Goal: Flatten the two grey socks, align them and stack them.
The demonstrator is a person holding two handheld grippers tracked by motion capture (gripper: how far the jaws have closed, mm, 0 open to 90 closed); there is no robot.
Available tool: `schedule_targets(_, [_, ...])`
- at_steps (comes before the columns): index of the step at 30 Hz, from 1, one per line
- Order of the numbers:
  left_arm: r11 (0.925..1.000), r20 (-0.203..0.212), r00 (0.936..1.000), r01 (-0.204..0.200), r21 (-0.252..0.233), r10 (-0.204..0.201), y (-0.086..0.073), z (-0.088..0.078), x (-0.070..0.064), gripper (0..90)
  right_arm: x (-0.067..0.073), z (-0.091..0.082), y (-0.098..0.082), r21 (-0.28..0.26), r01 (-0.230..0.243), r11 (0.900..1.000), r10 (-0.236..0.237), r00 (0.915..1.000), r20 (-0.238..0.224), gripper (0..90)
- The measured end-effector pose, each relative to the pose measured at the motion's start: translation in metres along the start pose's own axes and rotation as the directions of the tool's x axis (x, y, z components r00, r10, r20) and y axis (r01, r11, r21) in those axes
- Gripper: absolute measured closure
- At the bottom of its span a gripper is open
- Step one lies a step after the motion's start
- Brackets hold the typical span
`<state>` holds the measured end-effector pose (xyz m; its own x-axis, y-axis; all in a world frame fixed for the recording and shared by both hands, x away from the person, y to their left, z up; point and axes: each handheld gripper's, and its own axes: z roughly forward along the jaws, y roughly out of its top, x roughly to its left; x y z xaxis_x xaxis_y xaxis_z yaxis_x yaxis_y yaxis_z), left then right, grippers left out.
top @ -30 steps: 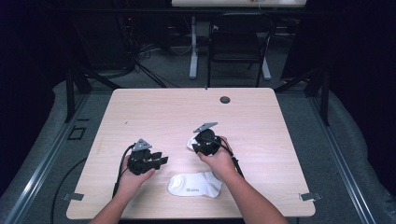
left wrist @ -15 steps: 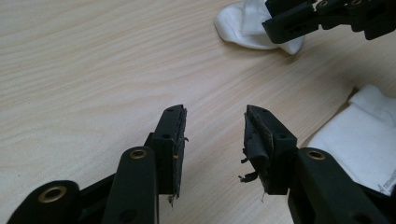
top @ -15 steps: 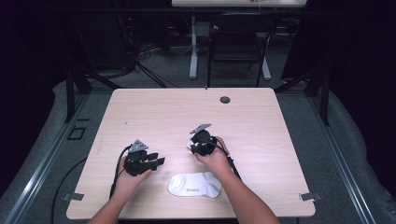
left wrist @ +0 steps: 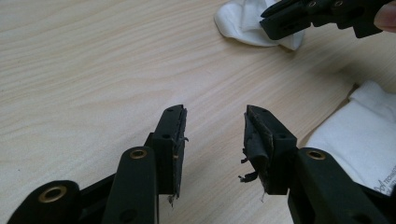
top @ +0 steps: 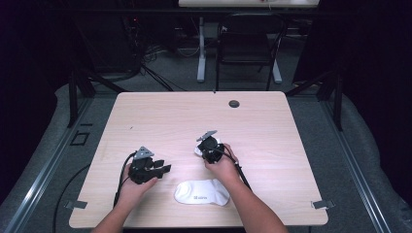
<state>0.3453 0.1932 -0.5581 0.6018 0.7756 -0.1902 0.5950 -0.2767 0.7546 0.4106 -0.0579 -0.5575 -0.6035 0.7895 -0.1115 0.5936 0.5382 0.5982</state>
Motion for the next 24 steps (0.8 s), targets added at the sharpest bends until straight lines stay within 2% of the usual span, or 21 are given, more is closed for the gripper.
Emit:
schedule_targets(4, [1.0000, -0.002, 1.0000, -0.005, 0.003, 0.005, 0.000, 0.000, 0.000, 58.5, -0.002, -0.003, -0.001, -0.003, -0.016, 1.000, 0.016, 0.9998, -0.009, 86.4])
schedule_targets(13, [1.0000, 0.000, 1.0000, 0.000, 0.005, 0.000, -0.001, 0.001, 0.000, 58.7, 0.001, -0.012, -0.006, -0.030, -0.056, 0.998, 0.054, 0.9963, -0.067, 87.0])
schedule_targets(24, [1.0000, 0.005, 1.0000, -0.001, 0.005, 0.001, 0.000, 0.002, -0.001, 59.0, 0.014, -0.023, -0.006, -0.049, -0.033, 0.998, 0.027, 0.9924, -0.120, 87.0])
